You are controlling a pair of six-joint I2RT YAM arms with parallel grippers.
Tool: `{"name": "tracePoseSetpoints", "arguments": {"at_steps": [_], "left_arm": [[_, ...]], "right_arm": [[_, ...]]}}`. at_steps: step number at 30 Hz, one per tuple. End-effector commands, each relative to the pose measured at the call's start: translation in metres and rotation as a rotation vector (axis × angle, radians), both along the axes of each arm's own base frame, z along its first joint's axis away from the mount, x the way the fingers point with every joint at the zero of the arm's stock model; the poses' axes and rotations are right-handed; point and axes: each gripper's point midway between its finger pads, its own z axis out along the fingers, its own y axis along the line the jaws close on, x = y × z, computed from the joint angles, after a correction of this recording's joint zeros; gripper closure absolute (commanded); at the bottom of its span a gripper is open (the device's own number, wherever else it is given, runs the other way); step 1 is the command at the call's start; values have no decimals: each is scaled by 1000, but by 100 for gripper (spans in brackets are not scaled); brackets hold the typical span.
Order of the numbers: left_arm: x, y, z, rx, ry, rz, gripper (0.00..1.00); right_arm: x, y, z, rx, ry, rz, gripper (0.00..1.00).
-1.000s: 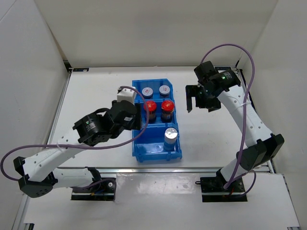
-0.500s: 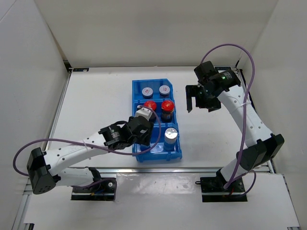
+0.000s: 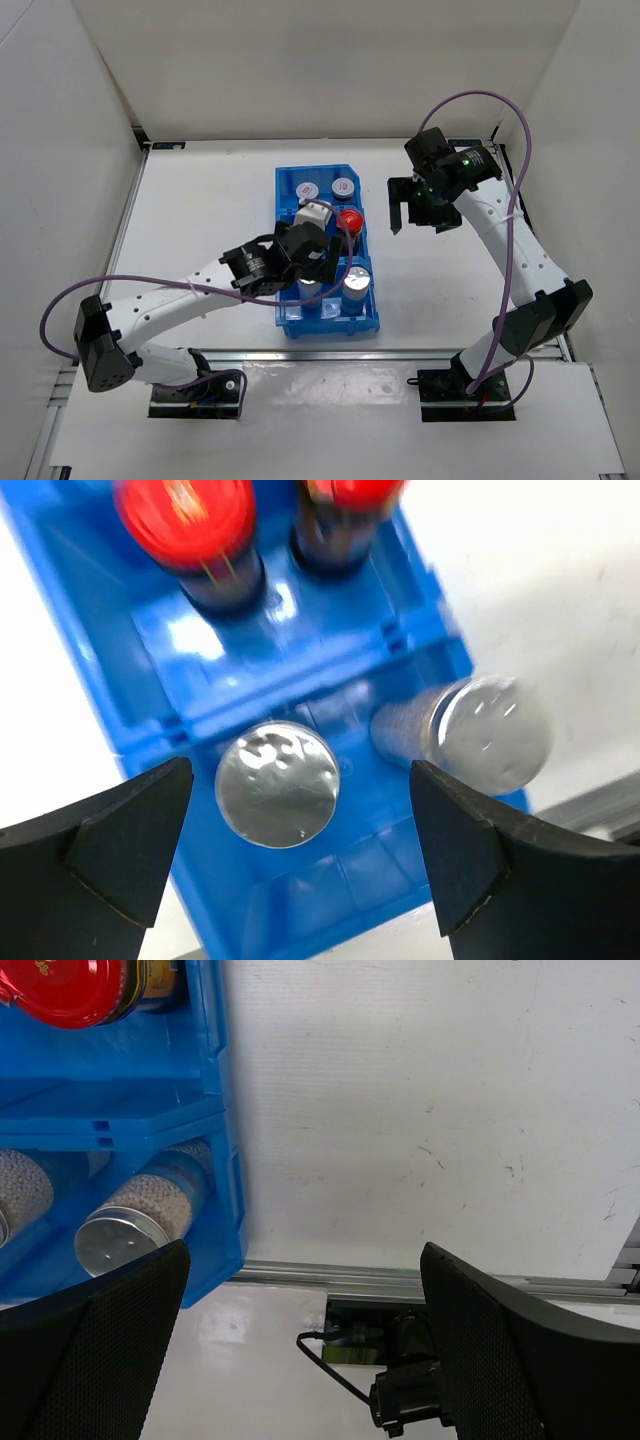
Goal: Organize the condiment bottles
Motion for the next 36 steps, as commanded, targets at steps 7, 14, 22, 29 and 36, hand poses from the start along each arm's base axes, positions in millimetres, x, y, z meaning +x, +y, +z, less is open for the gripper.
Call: {"name": "tracePoseSetpoints", "arguments": {"at_steps": [7, 14, 22, 29, 36], "left_arm": [[38, 79, 160, -117, -319, 237, 0], [59, 185, 162, -205, -356, 548, 0], [64, 236, 95, -104, -173, 759, 0], [56, 257, 47, -129, -76, 902, 0], [66, 234, 80, -317, -334, 680, 0]], "right_arm": [[-16, -13, 6, -31, 11, -1, 1], [-14, -4, 17, 28, -23, 4, 1], [-14, -4, 35, 63, -89, 15, 1], [-19, -9, 47, 68, -135, 19, 1], [-20, -10, 53, 76, -155, 19, 1]]}}
